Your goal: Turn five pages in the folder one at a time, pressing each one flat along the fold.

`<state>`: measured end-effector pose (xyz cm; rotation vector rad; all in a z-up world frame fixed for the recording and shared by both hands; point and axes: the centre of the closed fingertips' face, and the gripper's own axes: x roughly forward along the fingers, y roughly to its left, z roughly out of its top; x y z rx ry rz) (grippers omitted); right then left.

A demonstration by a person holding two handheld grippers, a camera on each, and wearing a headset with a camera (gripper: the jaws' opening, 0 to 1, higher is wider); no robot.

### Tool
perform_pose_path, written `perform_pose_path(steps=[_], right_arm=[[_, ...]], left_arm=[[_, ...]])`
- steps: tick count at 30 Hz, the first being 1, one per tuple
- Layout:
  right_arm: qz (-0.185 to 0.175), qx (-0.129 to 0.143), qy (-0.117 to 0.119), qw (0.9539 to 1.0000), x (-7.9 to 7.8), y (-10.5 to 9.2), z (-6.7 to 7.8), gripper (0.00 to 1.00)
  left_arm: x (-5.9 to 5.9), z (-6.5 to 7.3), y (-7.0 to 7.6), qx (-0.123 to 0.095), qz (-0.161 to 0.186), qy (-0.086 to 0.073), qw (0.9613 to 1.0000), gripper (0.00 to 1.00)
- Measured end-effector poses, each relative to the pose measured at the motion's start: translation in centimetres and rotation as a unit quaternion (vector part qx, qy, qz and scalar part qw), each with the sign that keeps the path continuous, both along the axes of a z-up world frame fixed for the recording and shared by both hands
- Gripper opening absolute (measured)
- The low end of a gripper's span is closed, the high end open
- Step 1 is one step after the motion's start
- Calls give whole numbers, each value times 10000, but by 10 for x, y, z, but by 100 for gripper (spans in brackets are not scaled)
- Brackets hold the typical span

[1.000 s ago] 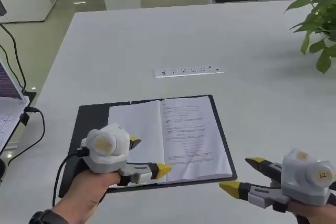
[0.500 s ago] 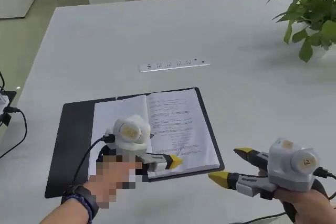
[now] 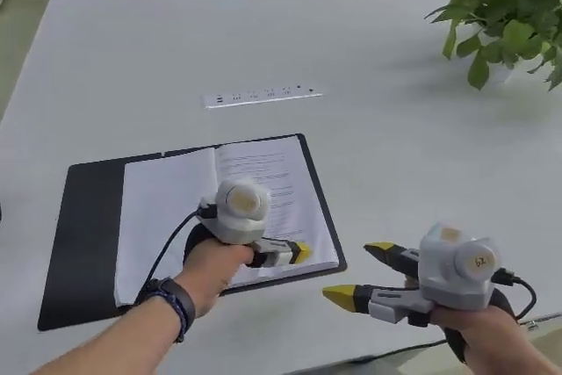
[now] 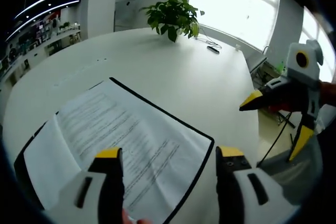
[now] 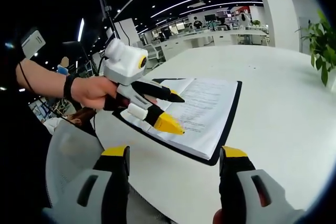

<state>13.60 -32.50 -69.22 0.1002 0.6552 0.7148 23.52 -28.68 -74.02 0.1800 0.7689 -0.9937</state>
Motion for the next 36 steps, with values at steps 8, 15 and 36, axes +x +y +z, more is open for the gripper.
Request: perform_pose_path(steps=[8, 15, 36], right_arm=[[-51, 64, 77, 9999, -3, -1, -1, 69], [-15, 35, 230, 9997, -6, -3, -11, 69], [169, 85, 369, 9991, 22, -4, -21, 64]], left_arm=[[3, -26, -13, 422, -128, 21, 9990, 74], [3, -43, -10, 807, -221, -105, 9964, 74], [10, -45, -4, 888, -433, -424, 9942, 65]])
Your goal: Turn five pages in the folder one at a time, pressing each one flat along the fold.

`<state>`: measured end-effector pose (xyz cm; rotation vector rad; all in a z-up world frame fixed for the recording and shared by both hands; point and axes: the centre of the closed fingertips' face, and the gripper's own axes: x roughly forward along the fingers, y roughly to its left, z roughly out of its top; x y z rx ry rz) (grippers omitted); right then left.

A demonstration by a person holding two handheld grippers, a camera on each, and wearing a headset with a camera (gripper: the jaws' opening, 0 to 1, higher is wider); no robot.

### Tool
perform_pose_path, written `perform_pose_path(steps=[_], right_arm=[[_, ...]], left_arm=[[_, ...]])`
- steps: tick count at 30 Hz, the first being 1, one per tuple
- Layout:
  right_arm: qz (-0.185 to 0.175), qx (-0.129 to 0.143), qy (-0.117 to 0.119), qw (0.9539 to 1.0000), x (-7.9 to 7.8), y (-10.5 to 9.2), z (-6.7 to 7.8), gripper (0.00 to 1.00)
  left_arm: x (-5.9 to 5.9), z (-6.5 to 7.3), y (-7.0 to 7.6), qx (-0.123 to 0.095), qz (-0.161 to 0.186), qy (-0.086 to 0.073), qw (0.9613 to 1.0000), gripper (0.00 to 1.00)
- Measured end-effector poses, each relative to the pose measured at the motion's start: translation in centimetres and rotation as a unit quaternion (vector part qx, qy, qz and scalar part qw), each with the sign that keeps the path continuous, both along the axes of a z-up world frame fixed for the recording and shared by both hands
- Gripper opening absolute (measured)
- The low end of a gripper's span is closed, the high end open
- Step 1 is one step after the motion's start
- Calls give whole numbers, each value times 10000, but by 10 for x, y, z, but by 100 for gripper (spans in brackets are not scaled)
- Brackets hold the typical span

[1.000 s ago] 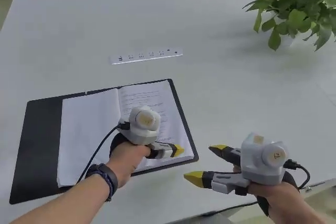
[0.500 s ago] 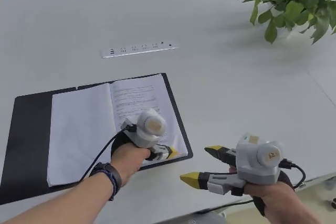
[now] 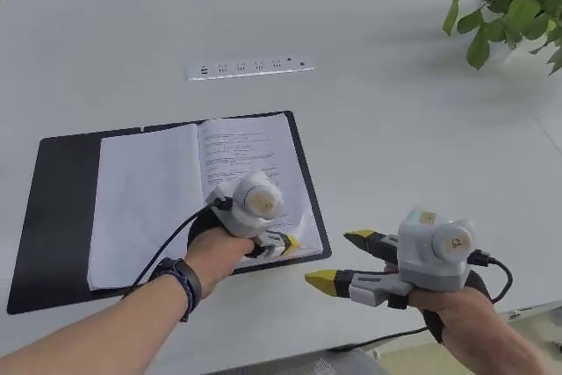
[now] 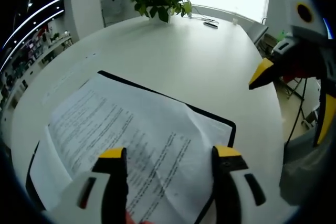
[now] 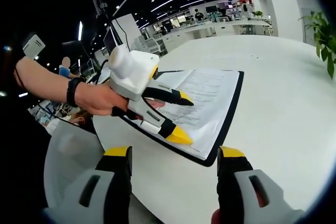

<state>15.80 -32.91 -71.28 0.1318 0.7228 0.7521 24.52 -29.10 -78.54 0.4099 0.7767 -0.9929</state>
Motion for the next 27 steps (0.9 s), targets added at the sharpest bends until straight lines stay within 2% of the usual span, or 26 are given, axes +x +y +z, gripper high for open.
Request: perform_pose_path(steps=[11, 15, 21, 27], right_arm=[[-201, 317, 6, 9993, 36, 2, -5, 58], [-336, 443, 46, 9984, 53, 3, -11, 55], [-605, 852, 241, 9942, 75, 10, -18, 51], [-638, 931, 368, 9929, 86, 15, -26, 49]], left_arm=[[3, 3, 4, -261, 212, 112, 9994, 58], [3, 4, 5, -346, 274, 161, 9989, 57], [2, 4, 5, -402, 288, 190, 9986, 56], [3, 5, 7, -438, 299, 220, 9984, 55]])
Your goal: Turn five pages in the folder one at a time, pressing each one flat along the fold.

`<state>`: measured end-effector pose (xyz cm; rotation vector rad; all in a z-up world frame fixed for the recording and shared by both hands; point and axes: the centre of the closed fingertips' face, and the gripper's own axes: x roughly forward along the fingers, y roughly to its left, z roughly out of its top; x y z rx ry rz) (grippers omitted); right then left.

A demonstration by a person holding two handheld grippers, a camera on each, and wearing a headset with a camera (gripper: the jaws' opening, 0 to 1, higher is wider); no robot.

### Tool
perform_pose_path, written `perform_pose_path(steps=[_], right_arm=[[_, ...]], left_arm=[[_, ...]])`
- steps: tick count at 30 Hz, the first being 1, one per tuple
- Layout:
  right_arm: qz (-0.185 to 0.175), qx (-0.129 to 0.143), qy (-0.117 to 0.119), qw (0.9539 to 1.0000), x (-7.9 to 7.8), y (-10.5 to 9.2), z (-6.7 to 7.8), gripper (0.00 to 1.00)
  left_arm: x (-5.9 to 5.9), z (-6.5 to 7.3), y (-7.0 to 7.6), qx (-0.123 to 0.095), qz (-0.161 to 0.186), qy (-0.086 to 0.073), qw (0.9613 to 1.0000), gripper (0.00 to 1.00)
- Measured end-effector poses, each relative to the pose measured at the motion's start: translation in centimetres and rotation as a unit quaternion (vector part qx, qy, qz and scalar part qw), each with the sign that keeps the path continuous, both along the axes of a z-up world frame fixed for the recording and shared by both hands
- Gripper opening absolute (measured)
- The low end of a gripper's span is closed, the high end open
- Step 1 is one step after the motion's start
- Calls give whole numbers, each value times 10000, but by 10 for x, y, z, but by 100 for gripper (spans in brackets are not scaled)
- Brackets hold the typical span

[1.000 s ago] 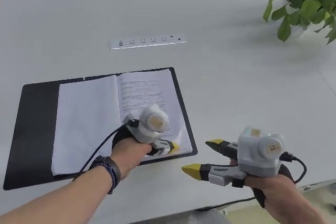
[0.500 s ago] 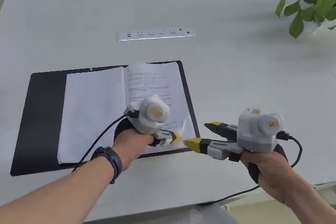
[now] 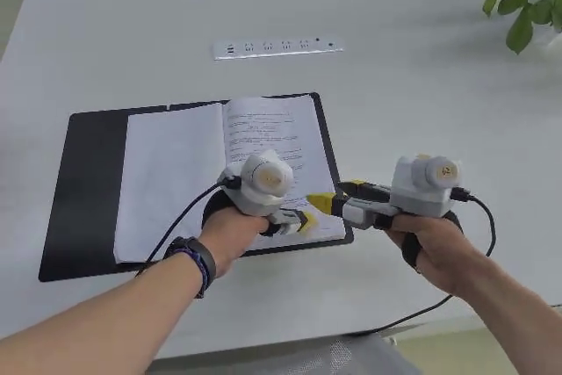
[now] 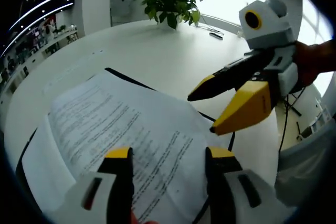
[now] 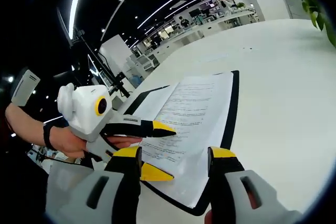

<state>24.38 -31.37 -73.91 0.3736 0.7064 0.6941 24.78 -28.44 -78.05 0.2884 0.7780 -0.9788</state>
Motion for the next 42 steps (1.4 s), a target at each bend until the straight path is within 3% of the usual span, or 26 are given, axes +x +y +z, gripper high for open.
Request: perform_pose_path(steps=[3, 8, 11, 13, 19, 24, 34, 42], right_arm=[[-61, 149, 76, 9998, 5, 2, -1, 47], [-30, 172, 128, 9998, 6, 4, -4, 46], [-122, 338, 168, 9992, 6, 4, -2, 43], [-199, 419, 161, 9988, 6, 2, -1, 41], [-278, 645, 236, 9973, 0, 2, 3, 30], [-219, 672, 237, 9972, -9, 6, 3, 20], [-107, 565, 146, 9982, -11, 17, 7, 4], [-48, 622, 95, 9980, -10, 31, 19, 1]], left_arm=[[-1, 0, 0, -8, -1, 5, 10000, 55], [-2, 0, 0, -37, -2, 46, 10000, 56], [-6, 4, -1, -216, 20, 225, 9995, 59], [-9, 5, 0, -197, -14, 242, 9995, 61], [-17, 14, 7, -240, -73, 213, 9995, 63], [-25, 18, 14, -293, -73, 184, 9994, 65], [-29, 27, 38, -397, 219, 174, 9988, 66], [-24, 40, 67, -520, 589, 69, 9969, 67]])
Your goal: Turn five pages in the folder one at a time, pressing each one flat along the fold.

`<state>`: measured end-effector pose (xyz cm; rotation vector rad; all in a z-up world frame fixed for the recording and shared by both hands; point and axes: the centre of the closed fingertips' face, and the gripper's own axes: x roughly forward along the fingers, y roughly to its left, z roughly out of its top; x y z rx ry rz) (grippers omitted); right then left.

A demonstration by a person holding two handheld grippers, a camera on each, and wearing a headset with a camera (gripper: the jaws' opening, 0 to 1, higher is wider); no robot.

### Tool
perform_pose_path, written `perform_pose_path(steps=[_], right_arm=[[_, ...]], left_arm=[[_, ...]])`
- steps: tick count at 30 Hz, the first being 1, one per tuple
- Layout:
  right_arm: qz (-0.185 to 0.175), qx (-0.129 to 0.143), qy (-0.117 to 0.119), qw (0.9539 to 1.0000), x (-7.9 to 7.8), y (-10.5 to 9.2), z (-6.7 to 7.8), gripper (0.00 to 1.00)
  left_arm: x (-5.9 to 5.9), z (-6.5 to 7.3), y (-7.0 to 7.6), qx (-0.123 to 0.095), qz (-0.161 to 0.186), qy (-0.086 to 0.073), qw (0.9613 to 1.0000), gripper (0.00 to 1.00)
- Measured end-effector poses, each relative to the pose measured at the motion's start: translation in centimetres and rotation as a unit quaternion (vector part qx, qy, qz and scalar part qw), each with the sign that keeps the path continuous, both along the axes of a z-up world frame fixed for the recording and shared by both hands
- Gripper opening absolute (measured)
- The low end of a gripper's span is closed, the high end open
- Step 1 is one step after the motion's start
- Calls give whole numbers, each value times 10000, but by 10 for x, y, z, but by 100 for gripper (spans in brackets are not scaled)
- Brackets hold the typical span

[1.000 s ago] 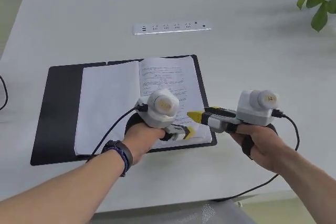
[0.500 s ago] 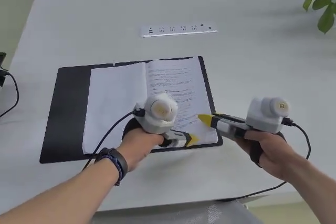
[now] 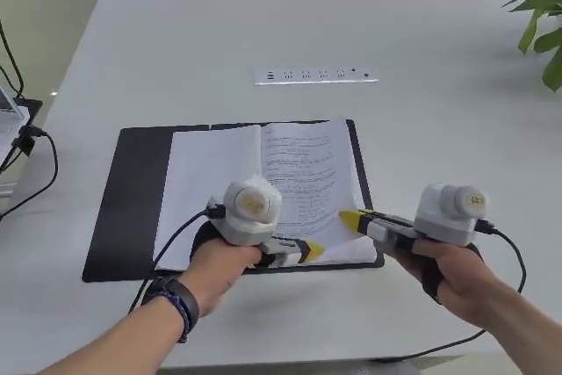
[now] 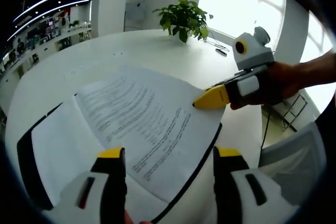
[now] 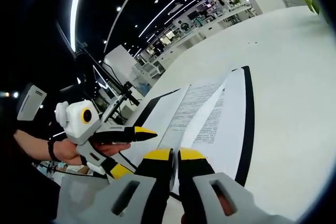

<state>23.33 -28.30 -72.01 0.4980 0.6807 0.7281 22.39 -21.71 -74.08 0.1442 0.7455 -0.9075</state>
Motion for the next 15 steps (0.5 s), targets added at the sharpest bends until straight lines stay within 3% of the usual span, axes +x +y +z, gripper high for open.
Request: perform_pose_path(steps=[15], right_arm=[[-22, 66, -153, 9999, 4, 22, 11, 0]], left_arm=[[3, 19, 56, -113, 559, -175, 9982, 68]])
